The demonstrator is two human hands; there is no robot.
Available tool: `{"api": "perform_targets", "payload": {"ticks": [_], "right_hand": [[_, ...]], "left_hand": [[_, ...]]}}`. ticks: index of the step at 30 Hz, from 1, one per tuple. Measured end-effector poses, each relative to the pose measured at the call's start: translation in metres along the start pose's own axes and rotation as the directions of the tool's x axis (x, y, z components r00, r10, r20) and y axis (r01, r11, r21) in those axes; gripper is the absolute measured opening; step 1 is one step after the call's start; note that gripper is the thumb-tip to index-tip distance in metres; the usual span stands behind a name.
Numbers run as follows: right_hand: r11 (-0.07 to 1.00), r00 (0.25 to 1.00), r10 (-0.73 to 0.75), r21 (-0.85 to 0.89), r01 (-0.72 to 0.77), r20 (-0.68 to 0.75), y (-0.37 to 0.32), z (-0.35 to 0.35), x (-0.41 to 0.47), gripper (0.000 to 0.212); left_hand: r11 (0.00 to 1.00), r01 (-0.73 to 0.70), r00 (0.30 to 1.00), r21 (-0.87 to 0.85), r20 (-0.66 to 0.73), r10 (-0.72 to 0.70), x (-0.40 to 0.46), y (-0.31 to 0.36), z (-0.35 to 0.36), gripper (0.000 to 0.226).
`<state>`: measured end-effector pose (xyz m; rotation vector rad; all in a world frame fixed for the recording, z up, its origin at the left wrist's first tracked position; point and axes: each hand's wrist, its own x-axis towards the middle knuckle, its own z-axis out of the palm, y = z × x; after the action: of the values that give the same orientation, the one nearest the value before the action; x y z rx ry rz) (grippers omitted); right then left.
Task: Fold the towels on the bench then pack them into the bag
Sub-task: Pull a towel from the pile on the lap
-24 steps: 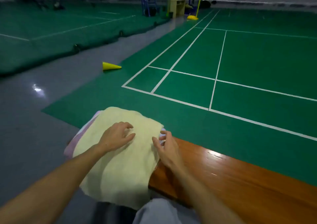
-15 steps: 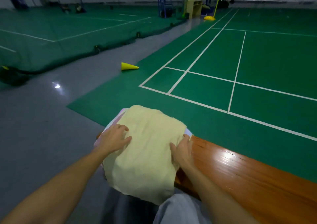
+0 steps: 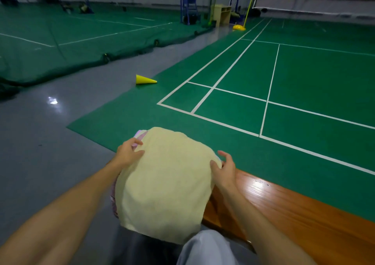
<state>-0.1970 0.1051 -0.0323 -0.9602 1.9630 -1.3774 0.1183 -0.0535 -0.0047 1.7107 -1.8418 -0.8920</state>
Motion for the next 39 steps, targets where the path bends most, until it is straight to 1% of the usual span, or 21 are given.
{"api": "perform_targets", "payload": {"ticks": [2,5,7,10,12,15,17,19,22,25,27,28,31,34,36,39], "right_hand": [[0.999,0.998,-0.054,0.004,0.054,-0.028,-0.001,-0.017,-0.002,0.036],[0.995,0.991,-0.101,0.01,0.102,-0.083,-0.005,-0.055,-0.005,0.028],[0.994,0.988,-0.107,-0.001,0.107,-0.108,-0.004,-0.088,-0.006,0.025],[0.994,0.985,-0.1,-0.054,0.093,-0.143,0.001,-0.142,-0.011,0.021],[0.994,0.981,-0.097,-0.064,0.087,-0.169,0.005,-0.18,-0.018,0.02],[0.996,0.981,-0.065,-0.078,0.051,-0.183,0.01,-0.233,-0.032,0.015],[1.0,0.987,-0.006,-0.014,0.004,-0.162,0.012,-0.263,-0.044,0.011],[0.992,0.991,0.091,0.091,-0.082,-0.101,0.011,-0.29,-0.057,0.006],[0.96,0.98,0.198,0.196,-0.198,0.021,0.014,-0.327,-0.081,0.022],[0.936,0.976,0.209,0.276,-0.219,0.067,0.015,-0.361,-0.104,0.03],[0.916,0.979,0.196,0.346,-0.203,0.055,0.011,-0.378,-0.118,0.033],[0.917,0.982,0.183,0.354,-0.186,0.042,0.009,-0.385,-0.124,0.034],[0.96,0.992,0.117,0.26,-0.103,-0.04,0.0,-0.399,-0.142,0.034],[0.999,0.984,-0.031,0.032,0.038,-0.175,-0.01,-0.408,-0.158,0.036],[0.976,0.958,-0.166,-0.176,0.127,-0.234,-0.019,-0.413,-0.167,0.036],[0.899,0.905,-0.315,-0.396,0.187,-0.287,-0.036,-0.42,-0.18,0.034]], "left_hand": [[0.997,-0.038,0.998,-0.07,0.052,0.042,-0.003,0.011,0.0,0.021],[0.979,-0.096,0.984,-0.181,0.131,0.121,-0.011,0.043,0.004,0.021],[0.967,-0.122,0.974,-0.225,0.16,0.16,-0.023,0.07,0.01,0.018],[0.956,-0.107,0.964,-0.272,0.208,0.167,-0.044,0.111,0.027,0.009],[0.943,-0.082,0.955,-0.323,0.245,0.167,-0.059,0.137,0.042,0.013],[0.926,-0.092,0.929,-0.366,0.302,0.212,-0.083,0.17,0.065,0.02],[0.926,-0.098,0.898,-0.364,0.369,0.24,-0.099,0.187,0.077,0.025],[0.938,-0.124,0.866,-0.322,0.427,0.261,-0.114,0.2,0.086,0.025],[0.942,-0.139,0.862,-0.306,0.431,0.267,-0.131,0.214,0.097,0.024],[0.925,-0.136,0.865,-0.354,0.412,0.285,-0.148,0.225,0.103,0.027],[0.928,-0.19,0.854,-0.321,0.412,0.318,-0.158,0.23,0.104,0.033],[0.927,-0.238,0.846,-0.29,0.407,0.344,-0.164,0.233,0.103,0.035],[0.905,-0.373,0.832,-0.206,0.358,0.424,-0.176,0.238,0.1,0.032],[0.872,-0.472,0.824,-0.126,0.288,0.488,-0.189,0.248,0.095,0.027],[0.836,-0.542,0.803,-0.079,0.245,0.544,-0.194,0.256,0.092,0.025],[0.769,-0.639,0.747,-0.036,0.208,0.631,-0.208,0.266,0.082,0.013]]}}
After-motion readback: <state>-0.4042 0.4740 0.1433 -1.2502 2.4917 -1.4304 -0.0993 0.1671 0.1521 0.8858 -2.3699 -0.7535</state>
